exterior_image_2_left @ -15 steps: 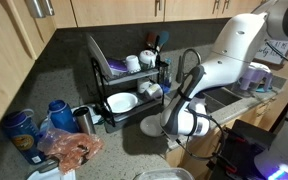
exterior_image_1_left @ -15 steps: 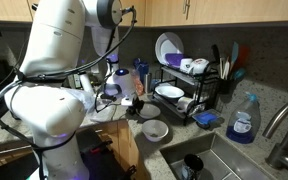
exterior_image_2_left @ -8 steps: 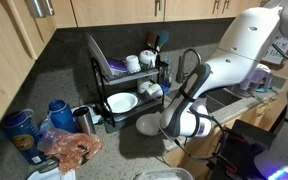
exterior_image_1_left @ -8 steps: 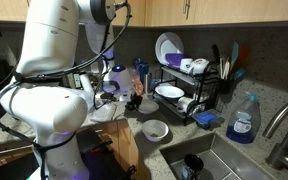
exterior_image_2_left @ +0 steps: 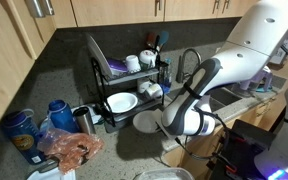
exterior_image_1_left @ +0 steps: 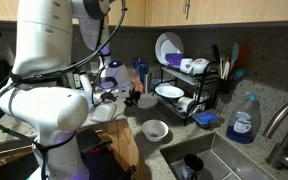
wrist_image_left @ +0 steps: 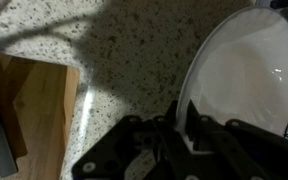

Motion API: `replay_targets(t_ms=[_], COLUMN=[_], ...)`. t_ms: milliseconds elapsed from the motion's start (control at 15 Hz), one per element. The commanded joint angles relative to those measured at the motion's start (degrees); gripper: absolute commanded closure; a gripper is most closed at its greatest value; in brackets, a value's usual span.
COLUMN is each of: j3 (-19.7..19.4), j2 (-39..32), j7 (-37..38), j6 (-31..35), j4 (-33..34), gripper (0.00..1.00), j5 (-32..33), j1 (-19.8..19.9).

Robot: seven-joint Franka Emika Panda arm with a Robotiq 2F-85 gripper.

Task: Pick the plate and put it on the bottom rack

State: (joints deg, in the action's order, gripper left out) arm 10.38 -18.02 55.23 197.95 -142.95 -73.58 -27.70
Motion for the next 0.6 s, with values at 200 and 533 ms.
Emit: replay_targets(t_ms=[200, 533], j3=[2.83, 3.61], j2=[7.70, 12.10], j7=[-6.50, -12.06], j6=[-0.73, -1.34], j4=[-5.82, -6.93], gripper=[0.98, 0.98], j5=[-1.47, -3.14], j1=[-0.08, -0.51])
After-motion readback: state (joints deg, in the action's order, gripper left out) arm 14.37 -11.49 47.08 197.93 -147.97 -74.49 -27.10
